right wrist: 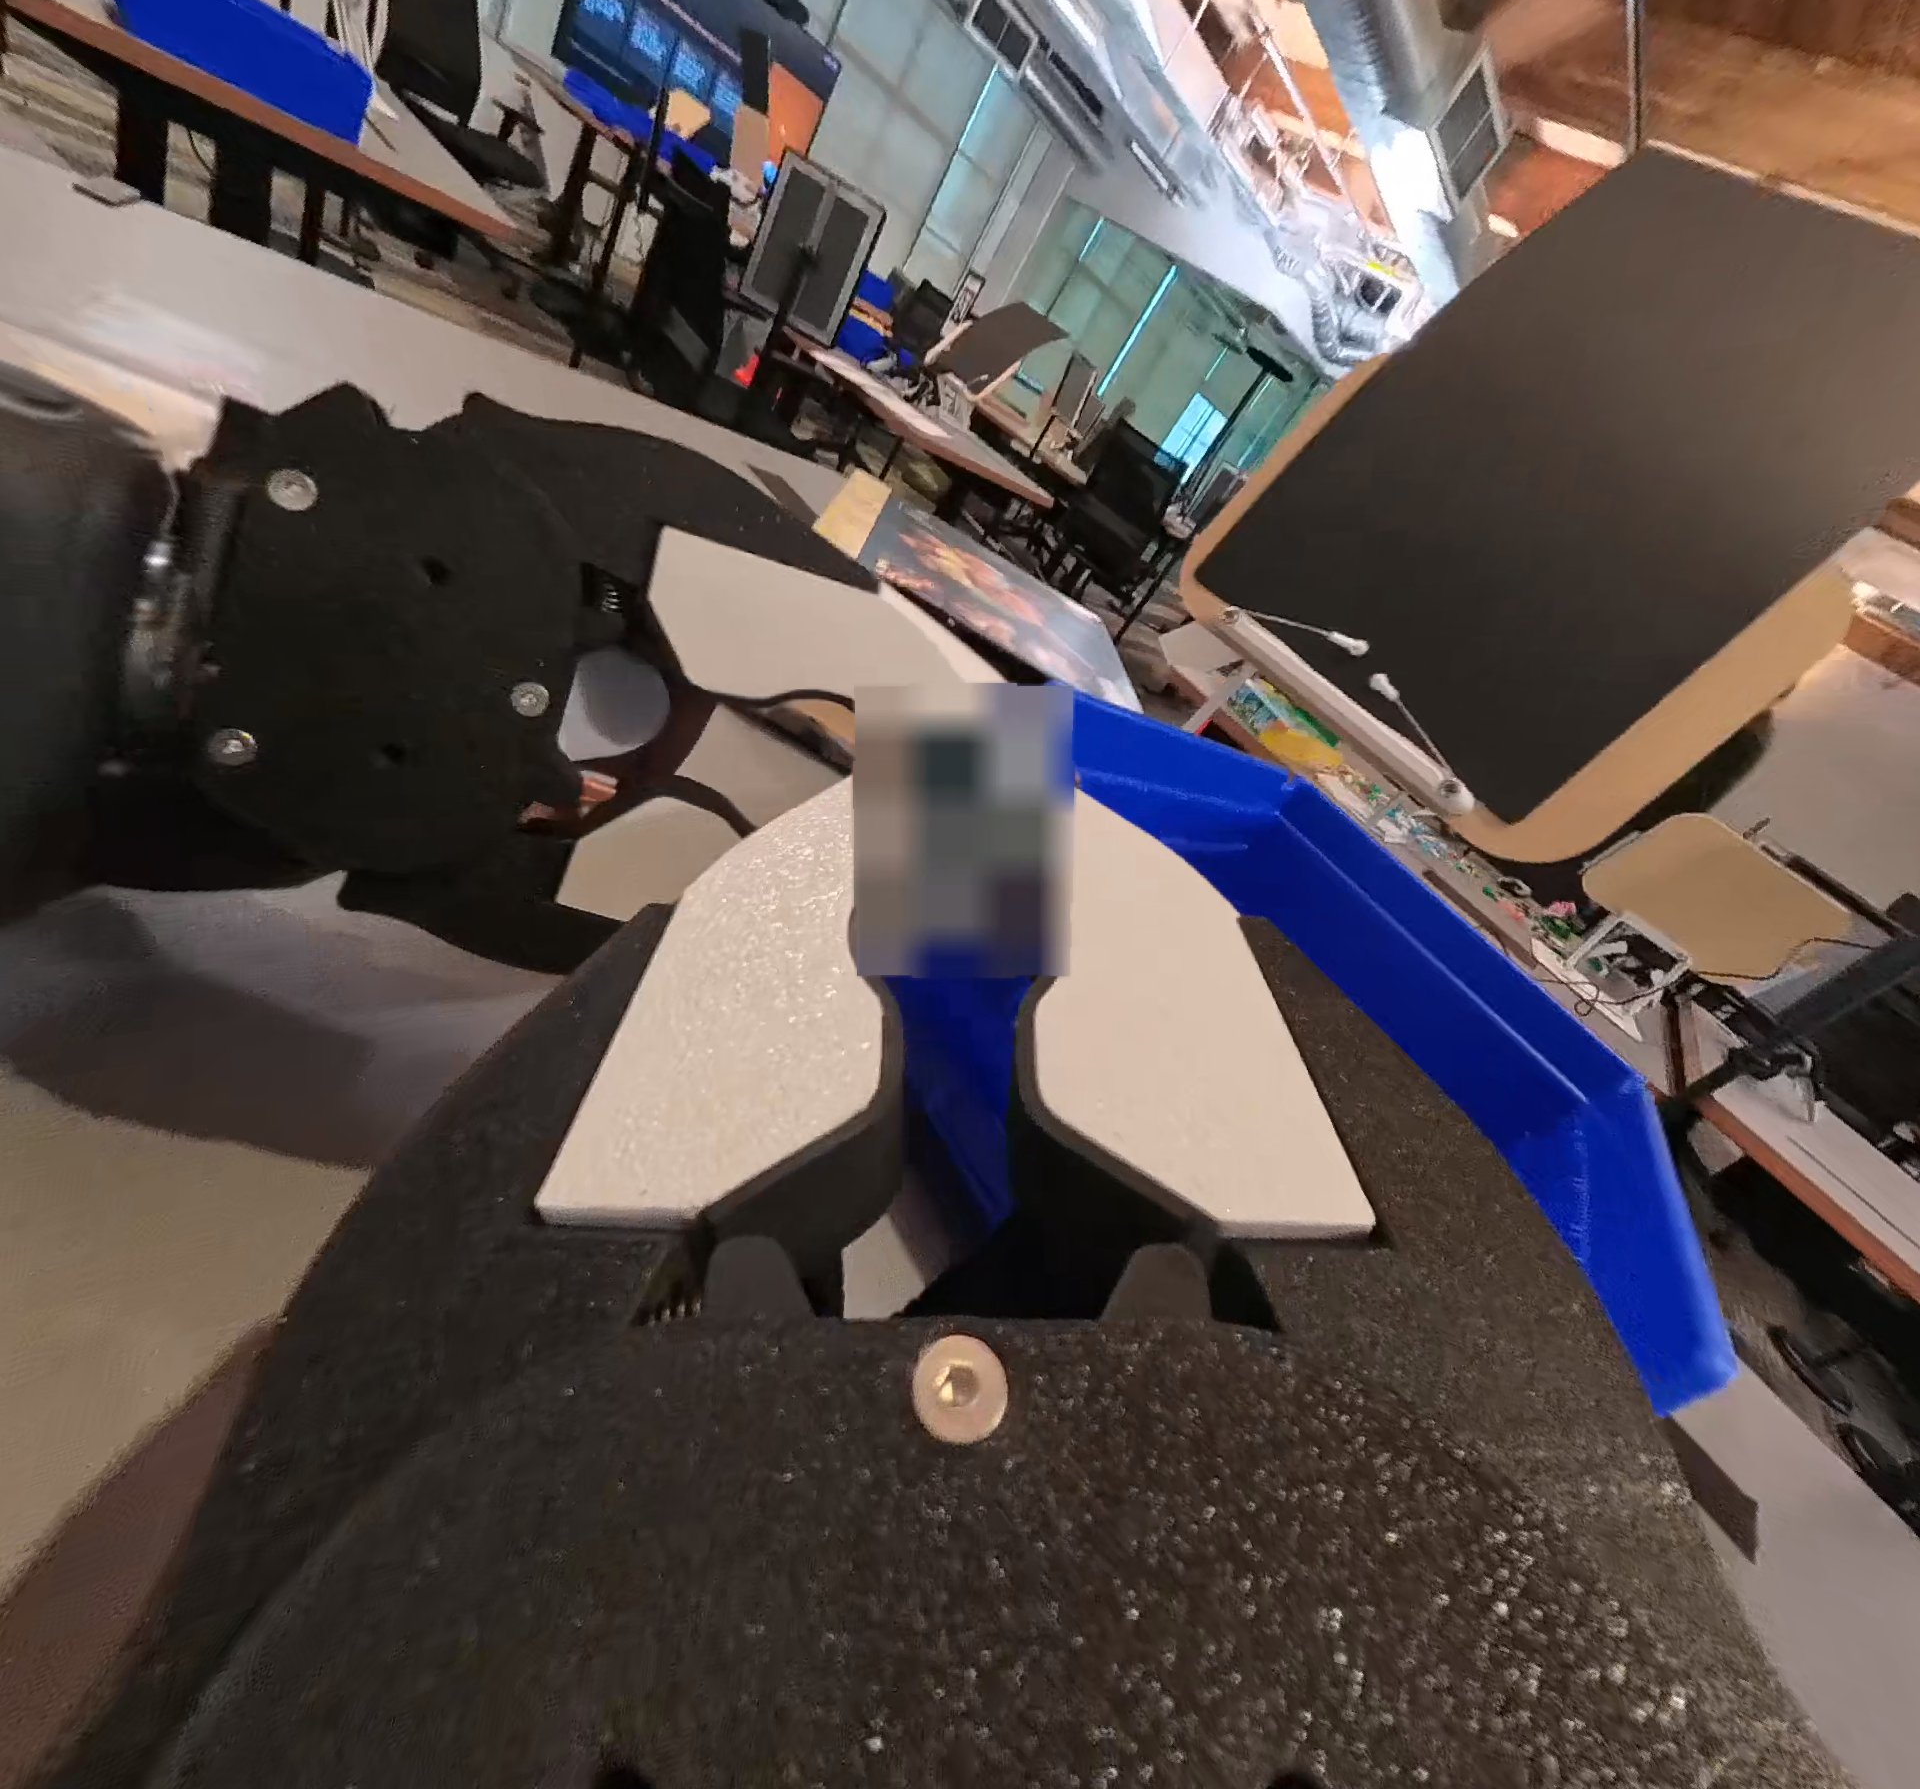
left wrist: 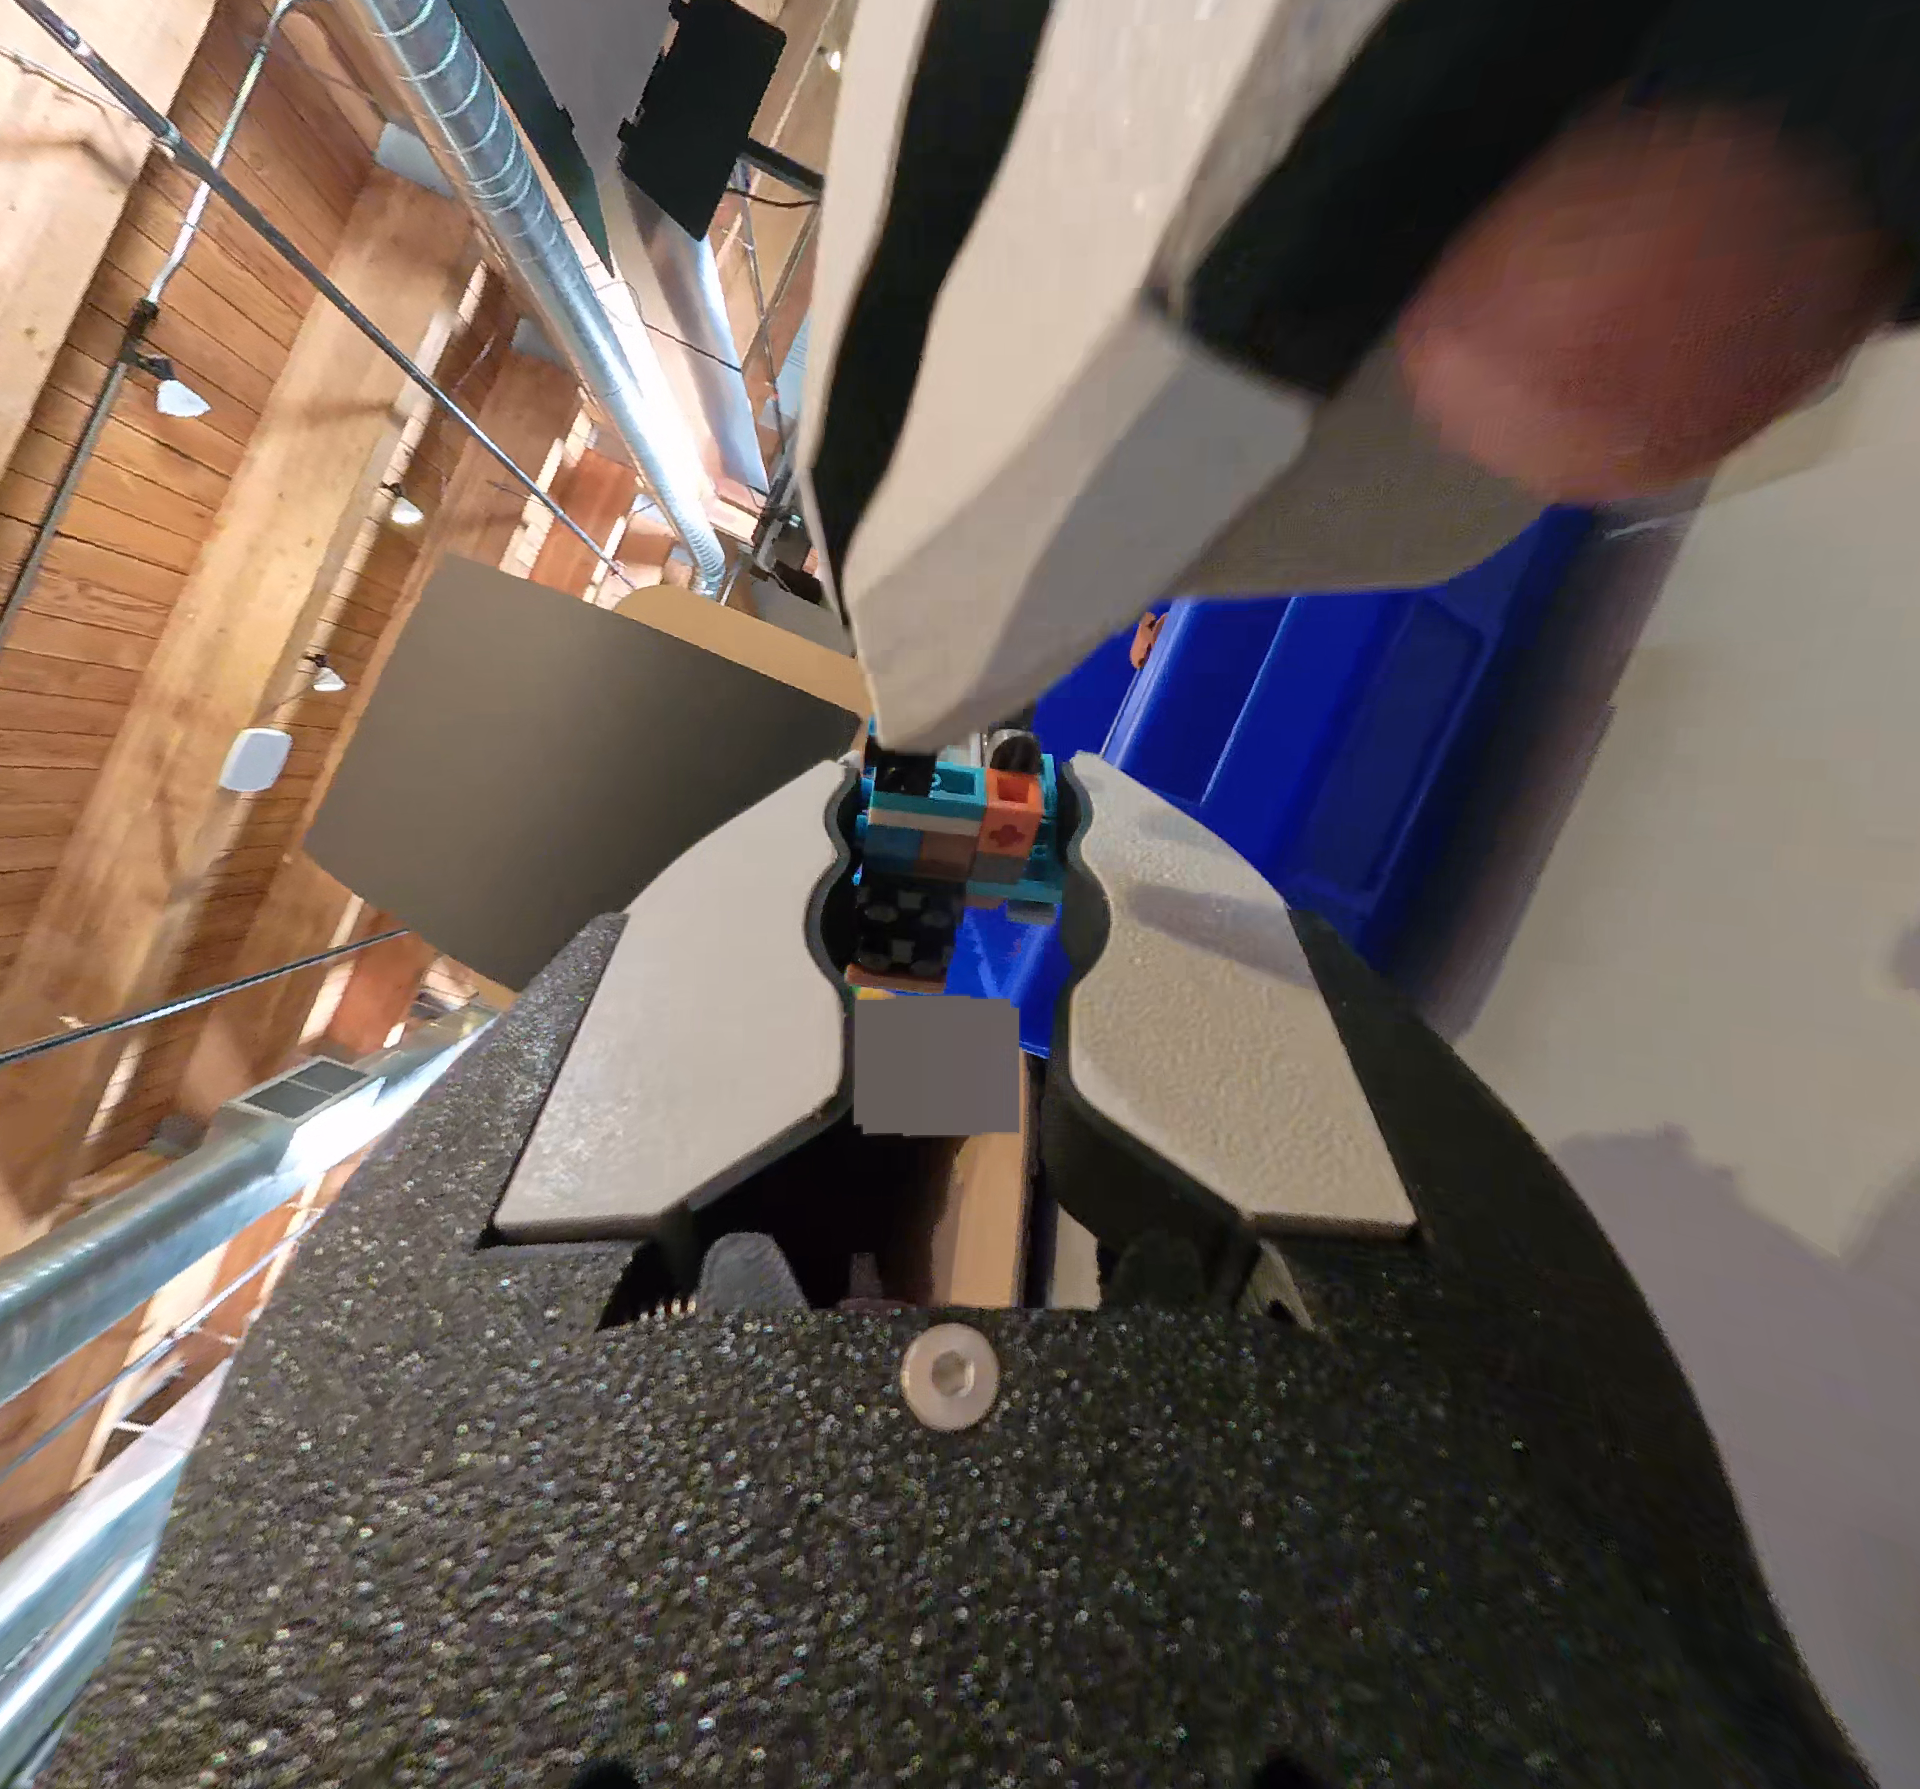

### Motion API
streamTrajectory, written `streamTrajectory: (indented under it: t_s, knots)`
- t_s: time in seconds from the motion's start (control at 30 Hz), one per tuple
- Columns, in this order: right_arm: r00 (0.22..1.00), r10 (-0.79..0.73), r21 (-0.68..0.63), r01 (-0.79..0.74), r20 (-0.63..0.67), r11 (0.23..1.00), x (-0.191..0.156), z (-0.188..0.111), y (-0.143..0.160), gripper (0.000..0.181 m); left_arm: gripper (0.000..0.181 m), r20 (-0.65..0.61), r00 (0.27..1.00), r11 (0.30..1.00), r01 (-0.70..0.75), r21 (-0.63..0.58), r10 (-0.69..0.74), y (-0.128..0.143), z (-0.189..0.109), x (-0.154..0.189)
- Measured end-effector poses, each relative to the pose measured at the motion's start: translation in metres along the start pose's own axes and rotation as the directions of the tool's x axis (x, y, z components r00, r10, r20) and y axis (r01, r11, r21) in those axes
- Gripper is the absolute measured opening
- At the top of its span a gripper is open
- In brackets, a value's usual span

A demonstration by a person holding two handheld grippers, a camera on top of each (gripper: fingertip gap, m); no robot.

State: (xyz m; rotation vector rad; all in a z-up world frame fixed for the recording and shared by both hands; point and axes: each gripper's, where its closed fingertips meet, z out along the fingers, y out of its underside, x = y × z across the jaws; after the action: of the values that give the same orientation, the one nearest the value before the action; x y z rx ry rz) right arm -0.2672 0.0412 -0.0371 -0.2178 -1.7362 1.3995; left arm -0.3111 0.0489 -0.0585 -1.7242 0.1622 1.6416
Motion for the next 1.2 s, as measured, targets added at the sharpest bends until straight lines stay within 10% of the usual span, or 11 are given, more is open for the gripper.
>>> streamTrajectory:
  t_s: [0.43, 0.73, 0.87, 1.03, 1.2]
  knots:
    - [0.999, 0.034, -0.062, -0.033, 0.026, 0.998, -0.003, 0.005, 0.008, 0.010, 0.035, 0.004, 0.999, 0.998, -0.048, 0.038, 0.048, -0.010, -0.002, 0.004]
    - [0.933, 0.271, 0.129, -0.307, 0.236, 0.943, -0.002, -0.014, -0.022, 0.010, 0.035, -0.011, 0.999, 0.999, 0.030, -0.024, -0.030, 0.009, 0.000, -0.003]
    - [0.990, 0.141, 0.118, -0.142, 0.016, 0.983, 0.025, -0.011, -0.016, 0.010, 0.035, -0.034, 0.975, 0.976, 0.218, 0.011, -0.218, 0.010, -0.001, -0.012]
    - [0.953, -0.138, -0.226, 0.077, -0.269, 0.971, 0.085, 0.017, 0.024, 0.018, 0.035, -0.142, 0.896, 0.902, 0.430, 0.038, -0.421, 0.006, 0.000, -0.008]
    - [0.979, 0.040, -0.212, -0.083, -0.199, 0.974, 0.076, 0.031, 0.046, 0.034, 0.035, -0.295, 0.660, 0.671, 0.738, 0.080, -0.691, -0.001, -0.006, -0.019]
